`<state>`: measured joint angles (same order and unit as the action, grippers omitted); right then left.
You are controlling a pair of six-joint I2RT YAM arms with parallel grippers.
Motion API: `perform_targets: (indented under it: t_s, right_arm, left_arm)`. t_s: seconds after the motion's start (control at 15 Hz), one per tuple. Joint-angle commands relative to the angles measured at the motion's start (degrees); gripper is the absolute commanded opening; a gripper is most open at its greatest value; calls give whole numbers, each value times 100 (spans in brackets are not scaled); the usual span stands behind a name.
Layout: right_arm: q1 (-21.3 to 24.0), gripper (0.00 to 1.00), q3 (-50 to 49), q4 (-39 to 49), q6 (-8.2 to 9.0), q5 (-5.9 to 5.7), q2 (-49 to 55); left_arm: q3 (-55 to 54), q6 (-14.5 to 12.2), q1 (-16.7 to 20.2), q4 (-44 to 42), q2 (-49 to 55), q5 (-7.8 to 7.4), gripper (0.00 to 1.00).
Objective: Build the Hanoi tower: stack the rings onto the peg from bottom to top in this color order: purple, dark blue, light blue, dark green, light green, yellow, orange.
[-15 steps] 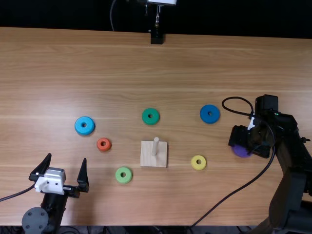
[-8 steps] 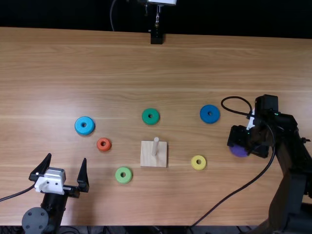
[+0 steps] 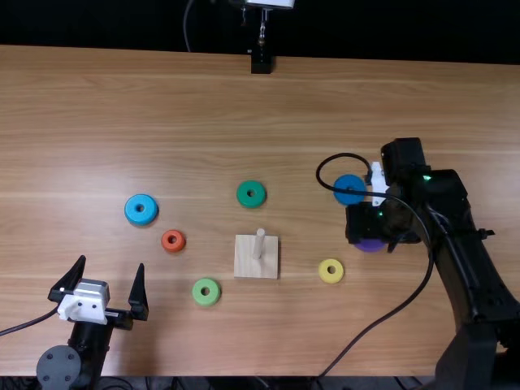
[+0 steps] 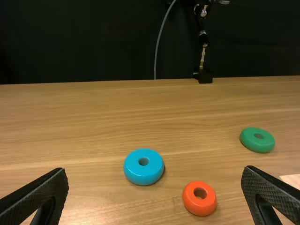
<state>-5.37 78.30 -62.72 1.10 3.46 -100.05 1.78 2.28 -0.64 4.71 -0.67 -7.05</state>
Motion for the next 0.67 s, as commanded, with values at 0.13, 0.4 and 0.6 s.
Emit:
perform_targets:
  t_s: [0.13, 0.4, 0.6]
  right_arm:
    - [-624, 0, 765, -1086, -163, -178, 363]
    - [-1511, 0, 1161, -1159, -785, -568, 653]
    - [-1836, 0, 1433, -1117, -828, -557, 961]
  left_arm:
    - [-178, -49, 56, 14, 67, -54, 100]
    - [-178, -49, 56, 14, 67, -54, 100]
    - [-178, -49, 56, 14, 67, -54, 100]
